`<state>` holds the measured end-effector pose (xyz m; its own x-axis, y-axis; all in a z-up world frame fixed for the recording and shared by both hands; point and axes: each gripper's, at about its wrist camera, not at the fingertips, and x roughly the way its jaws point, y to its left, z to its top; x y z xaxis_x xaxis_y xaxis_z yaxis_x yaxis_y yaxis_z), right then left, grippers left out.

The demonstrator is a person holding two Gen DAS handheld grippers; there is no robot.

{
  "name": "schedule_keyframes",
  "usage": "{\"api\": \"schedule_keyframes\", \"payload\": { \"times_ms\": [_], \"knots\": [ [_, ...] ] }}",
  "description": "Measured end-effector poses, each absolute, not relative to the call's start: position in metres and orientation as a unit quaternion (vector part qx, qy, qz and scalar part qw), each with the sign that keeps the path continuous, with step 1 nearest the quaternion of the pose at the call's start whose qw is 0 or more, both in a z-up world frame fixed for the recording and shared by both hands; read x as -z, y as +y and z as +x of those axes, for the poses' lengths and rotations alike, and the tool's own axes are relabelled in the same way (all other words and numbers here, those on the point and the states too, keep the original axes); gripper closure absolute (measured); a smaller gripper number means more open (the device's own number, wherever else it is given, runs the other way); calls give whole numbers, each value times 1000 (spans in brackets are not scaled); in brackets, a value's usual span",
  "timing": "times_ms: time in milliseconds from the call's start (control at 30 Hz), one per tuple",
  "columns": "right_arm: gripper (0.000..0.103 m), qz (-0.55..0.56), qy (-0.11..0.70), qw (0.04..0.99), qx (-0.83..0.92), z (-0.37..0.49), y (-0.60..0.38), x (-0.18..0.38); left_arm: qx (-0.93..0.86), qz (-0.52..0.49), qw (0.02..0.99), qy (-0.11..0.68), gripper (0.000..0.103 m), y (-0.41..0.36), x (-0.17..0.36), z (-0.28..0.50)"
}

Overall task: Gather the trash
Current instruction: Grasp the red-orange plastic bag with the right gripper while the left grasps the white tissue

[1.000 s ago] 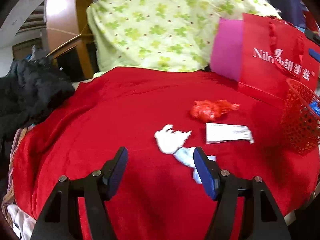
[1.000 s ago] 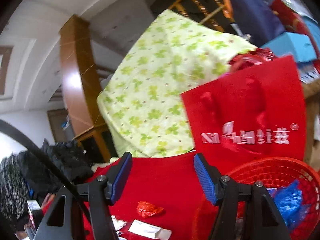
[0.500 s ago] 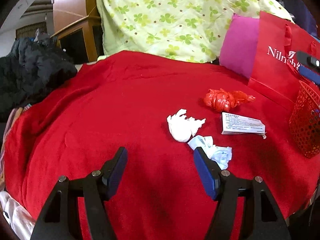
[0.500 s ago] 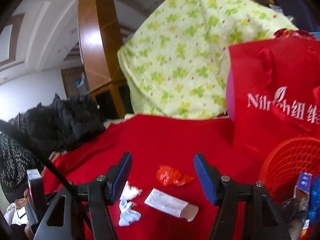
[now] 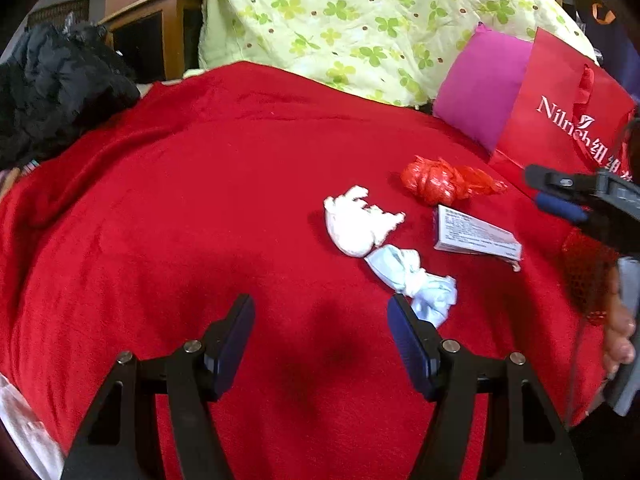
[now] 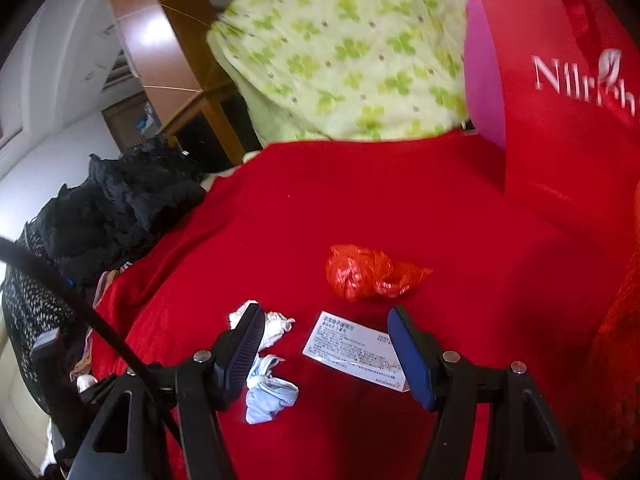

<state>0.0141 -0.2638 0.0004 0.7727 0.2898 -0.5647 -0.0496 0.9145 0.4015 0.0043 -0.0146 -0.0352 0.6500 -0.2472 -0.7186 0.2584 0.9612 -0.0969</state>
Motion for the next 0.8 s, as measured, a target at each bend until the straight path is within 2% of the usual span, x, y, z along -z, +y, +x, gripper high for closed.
{"api": "schedule_keyframes", "payload": {
  "times_ms": [300,800],
  "knots": [
    [35,209,365,906,-54,48,-266,32,147,0,902,405,34,-13,46,7],
    [35,217,353,910,-24,111,-258,43,140,-49,891,429,34,4,52,39]
  ]
}}
